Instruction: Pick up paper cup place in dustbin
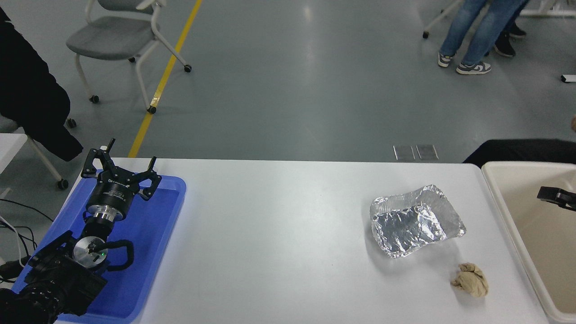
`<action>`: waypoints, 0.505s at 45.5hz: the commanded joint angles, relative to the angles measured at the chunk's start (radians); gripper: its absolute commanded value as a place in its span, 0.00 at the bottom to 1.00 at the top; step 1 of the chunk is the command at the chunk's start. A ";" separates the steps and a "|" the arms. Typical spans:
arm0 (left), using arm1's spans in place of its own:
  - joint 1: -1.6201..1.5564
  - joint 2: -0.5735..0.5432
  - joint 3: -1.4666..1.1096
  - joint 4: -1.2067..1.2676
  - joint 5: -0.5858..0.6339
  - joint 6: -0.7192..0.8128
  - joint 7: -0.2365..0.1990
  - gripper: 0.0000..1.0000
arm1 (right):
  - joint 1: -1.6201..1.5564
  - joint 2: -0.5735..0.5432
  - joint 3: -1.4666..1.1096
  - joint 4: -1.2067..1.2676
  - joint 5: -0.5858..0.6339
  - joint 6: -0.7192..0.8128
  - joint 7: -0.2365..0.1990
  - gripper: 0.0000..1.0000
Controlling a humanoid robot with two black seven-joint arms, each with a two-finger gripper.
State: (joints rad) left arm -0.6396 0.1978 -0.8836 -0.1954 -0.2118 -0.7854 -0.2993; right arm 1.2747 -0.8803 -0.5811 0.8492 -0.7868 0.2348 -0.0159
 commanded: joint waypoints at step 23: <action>0.001 0.002 0.000 0.001 0.000 0.000 -0.001 1.00 | 0.933 0.323 -0.668 0.640 0.343 0.320 0.002 1.00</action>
State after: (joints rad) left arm -0.6393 0.1980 -0.8836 -0.1960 -0.2116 -0.7854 -0.2995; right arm 2.0164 -0.7225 -1.1498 1.3665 -0.6291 0.4420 -0.0129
